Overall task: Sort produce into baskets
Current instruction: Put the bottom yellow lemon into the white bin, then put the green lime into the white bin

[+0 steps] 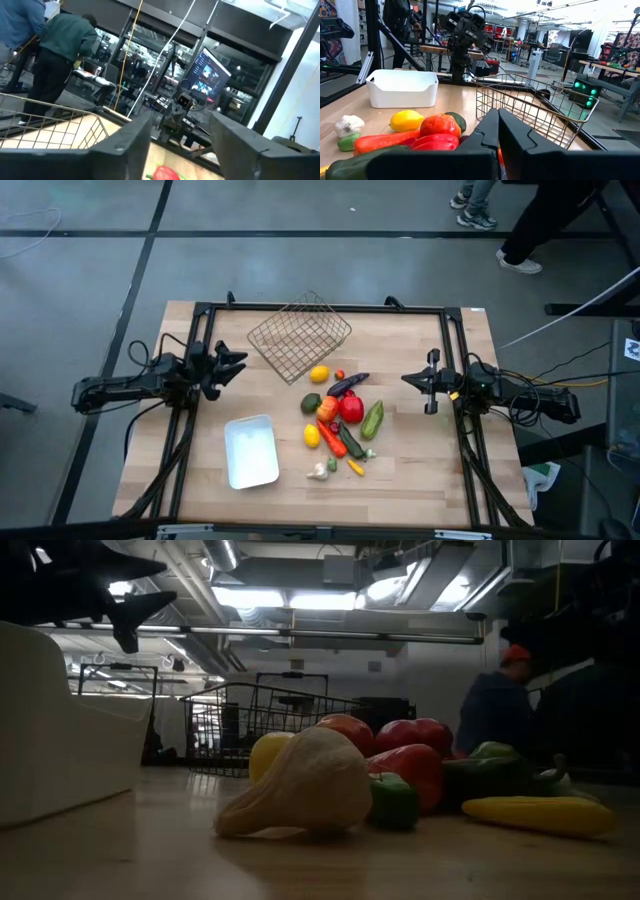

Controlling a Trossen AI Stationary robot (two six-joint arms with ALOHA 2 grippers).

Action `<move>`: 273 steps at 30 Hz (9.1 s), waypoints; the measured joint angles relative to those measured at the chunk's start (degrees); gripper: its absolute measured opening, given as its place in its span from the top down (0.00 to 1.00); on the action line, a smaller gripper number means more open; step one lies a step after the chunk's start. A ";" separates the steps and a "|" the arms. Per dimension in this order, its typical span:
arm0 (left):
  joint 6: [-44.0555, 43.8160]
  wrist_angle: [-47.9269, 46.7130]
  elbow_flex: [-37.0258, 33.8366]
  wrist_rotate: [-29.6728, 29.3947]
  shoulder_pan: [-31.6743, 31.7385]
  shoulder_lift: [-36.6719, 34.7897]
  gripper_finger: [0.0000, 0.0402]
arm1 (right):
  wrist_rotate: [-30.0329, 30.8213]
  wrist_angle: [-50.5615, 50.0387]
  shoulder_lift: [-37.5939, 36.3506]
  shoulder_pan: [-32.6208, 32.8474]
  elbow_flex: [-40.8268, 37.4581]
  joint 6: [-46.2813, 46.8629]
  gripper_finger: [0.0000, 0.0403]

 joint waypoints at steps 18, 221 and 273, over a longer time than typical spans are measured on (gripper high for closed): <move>6.95 11.76 16.42 3.23 -2.26 30.45 0.42 | -0.01 0.60 0.00 0.00 0.00 9.00 0.97; 5.76 -98.70 79.84 -4.74 -35.86 105.73 0.57 | -0.18 -1.41 0.01 0.00 0.00 12.44 0.97; -0.53 -82.06 96.67 -2.56 -20.47 105.80 0.37 | -0.18 -1.41 0.00 0.00 0.00 12.43 0.97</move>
